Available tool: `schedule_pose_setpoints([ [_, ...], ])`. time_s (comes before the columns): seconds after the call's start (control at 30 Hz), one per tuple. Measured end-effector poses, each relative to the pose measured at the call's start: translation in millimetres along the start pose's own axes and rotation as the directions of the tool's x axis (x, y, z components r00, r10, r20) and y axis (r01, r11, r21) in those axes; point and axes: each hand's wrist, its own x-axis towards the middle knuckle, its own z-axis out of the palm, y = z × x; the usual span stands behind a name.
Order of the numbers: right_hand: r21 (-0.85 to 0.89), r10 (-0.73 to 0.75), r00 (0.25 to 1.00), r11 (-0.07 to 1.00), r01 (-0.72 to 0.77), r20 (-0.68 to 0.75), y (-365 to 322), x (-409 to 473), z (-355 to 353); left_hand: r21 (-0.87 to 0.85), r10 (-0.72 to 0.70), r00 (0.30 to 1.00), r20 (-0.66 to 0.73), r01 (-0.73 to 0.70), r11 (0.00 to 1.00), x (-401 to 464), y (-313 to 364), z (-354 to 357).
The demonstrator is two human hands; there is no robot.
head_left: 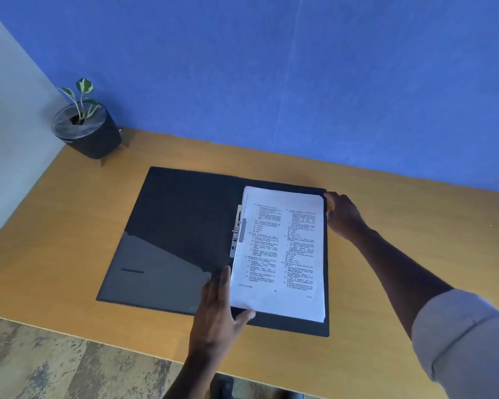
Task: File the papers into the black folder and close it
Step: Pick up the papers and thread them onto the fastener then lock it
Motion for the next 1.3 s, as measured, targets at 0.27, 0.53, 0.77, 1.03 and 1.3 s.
schedule_pose_setpoints([
  [0.27,-0.116,-0.026,0.997,0.993,0.035,0.079,5,29,2,0.009,-0.019,1.0,0.004,0.019,1.0,-1,0,1],
  [0.53,-0.148,-0.032,0.998,0.988,0.039,0.052,8,33,6,0.029,-0.064,0.997,-0.042,0.065,0.997,-3,8,2],
  [0.77,-0.119,-0.042,0.997,0.992,0.05,0.069,11,38,4,0.025,-0.067,0.997,-0.04,0.068,0.997,-3,8,2],
  [1.03,-0.066,-0.072,0.996,0.995,0.076,0.061,13,37,5,0.02,-0.06,0.998,-0.036,0.061,0.998,-5,6,4],
  [1.3,0.114,-0.062,0.996,0.991,0.069,-0.066,14,23,6,0.012,-0.058,0.998,-0.036,0.059,0.998,-5,5,5],
])
